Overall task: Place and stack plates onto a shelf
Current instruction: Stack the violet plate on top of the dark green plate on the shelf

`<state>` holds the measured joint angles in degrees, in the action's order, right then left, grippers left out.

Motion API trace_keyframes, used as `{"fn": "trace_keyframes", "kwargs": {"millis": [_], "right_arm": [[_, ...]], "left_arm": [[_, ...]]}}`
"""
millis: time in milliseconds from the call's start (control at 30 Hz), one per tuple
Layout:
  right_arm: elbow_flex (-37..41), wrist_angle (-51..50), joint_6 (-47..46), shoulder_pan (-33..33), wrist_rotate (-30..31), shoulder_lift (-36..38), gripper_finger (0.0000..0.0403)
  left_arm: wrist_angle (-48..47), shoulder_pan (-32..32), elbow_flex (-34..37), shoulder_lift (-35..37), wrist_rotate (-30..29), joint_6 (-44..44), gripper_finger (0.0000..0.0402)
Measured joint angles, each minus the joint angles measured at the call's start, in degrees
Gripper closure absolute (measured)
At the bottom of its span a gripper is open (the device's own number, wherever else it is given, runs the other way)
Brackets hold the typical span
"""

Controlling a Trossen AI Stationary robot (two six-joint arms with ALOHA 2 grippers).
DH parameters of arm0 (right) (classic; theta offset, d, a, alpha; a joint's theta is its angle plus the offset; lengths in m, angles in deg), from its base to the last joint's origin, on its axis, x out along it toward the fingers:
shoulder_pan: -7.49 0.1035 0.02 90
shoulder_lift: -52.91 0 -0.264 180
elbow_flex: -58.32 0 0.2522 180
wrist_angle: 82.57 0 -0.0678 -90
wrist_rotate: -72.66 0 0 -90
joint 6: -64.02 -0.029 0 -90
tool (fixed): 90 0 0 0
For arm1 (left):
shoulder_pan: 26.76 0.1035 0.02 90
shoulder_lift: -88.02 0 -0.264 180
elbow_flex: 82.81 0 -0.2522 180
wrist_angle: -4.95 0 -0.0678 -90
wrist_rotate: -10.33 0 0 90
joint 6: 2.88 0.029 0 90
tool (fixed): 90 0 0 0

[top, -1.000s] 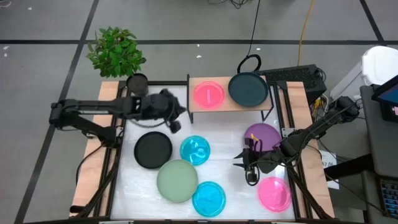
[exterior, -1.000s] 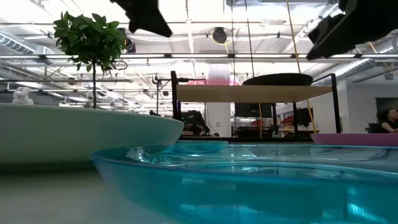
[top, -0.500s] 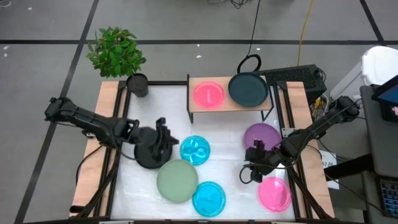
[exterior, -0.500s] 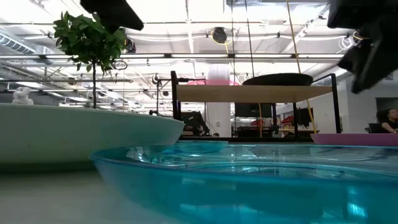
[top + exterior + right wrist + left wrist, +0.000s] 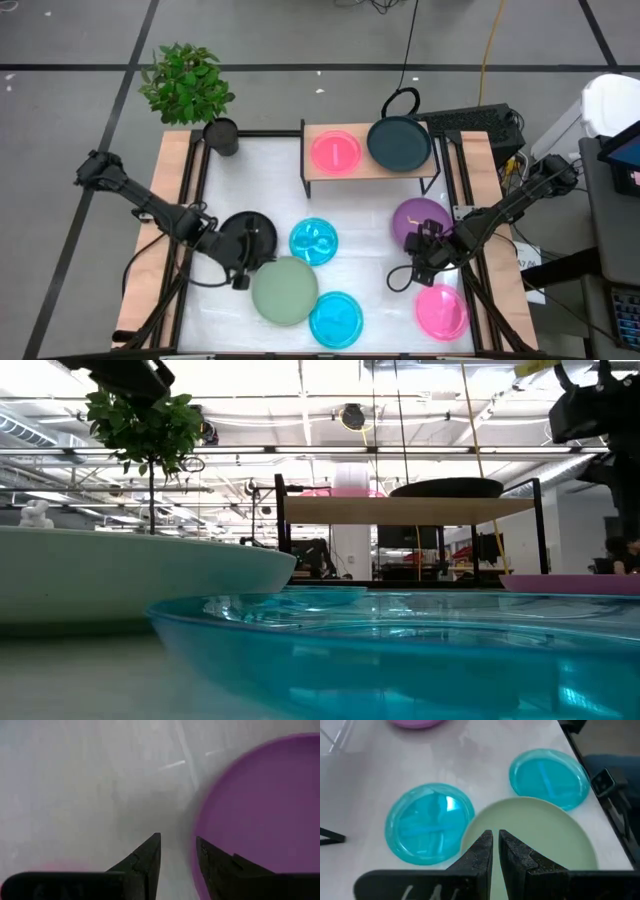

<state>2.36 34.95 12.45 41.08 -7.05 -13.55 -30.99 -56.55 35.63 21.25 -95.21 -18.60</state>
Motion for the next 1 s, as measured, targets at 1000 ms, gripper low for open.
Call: {"fn": "trace_keyframes", "kwargs": {"millis": [1000], "right_arm": [[12.1,8.2,0.8,-1.0,-0.7,0.2,0.0380]], "left_arm": [[2.8,-2.9,2.3,0.0,-1.0,-1.0,0.0364]]}}
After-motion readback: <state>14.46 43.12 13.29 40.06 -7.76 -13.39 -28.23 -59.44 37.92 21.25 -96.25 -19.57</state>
